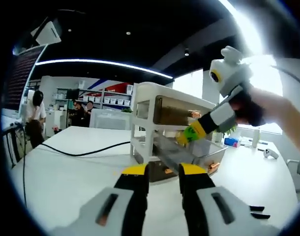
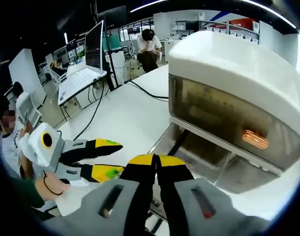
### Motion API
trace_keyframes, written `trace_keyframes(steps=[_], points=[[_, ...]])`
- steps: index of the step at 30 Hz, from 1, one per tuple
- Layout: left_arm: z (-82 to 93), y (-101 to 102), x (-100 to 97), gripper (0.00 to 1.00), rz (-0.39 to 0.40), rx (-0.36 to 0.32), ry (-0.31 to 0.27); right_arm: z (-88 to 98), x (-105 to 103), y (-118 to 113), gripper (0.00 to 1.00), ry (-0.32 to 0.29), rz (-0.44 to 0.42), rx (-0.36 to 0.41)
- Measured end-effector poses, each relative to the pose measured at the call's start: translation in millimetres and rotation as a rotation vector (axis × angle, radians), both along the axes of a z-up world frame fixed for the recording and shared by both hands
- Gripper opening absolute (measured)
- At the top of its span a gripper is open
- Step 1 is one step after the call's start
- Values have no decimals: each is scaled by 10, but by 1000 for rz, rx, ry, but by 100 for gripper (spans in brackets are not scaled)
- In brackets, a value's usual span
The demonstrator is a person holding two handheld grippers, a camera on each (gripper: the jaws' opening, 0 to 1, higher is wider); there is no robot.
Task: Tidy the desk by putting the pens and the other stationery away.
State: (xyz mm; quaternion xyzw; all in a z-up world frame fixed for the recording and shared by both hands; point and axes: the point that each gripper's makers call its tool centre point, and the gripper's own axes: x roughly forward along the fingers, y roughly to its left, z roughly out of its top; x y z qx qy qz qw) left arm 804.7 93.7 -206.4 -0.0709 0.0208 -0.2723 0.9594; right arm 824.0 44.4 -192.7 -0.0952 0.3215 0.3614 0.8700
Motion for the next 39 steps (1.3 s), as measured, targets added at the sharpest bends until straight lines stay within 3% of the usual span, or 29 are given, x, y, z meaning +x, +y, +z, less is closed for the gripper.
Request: trace_keyframes(steps=[4,9,11,13,16,17,20,21,29,32,35,39], points=[[41,-24,-30,25,9,35,-27,230,-48,80,7,-59,47,190],[92,-38,-66,25,29,84,-68,347,-51,-183,11,-161,14,184],[93,-33,-66,25,28,85,-68,432,-150,-158,17,-214,75,248],[104,-49,-81,25,4,47,-59,465,-230,-181,17,-215,70,322],[116,-29,-79,25,9,44,-60,465,-350,-259,18,-264,88,345],[120,-15,-76,25,15,44,-61,564,-263,-282,18,-300,103,343],[126,17,-66,25,20,34,-57,624,-341,-391,21,-453,114,395],[133,17,-68,25,17,27,-56,586,-381,-444,24,-486,118,409],[138,23,-63,25,18,27,-57,233,-552,-830,50,-513,12,381],[132,30,-54,25,20,28,-55,28,-635,-936,69,-497,-24,339],[136,22,-54,25,19,34,-63,-217,-639,-1111,93,-491,-89,233],[167,144,-21,25,61,25,-74,-302,-713,-1218,97,-504,-113,221]])
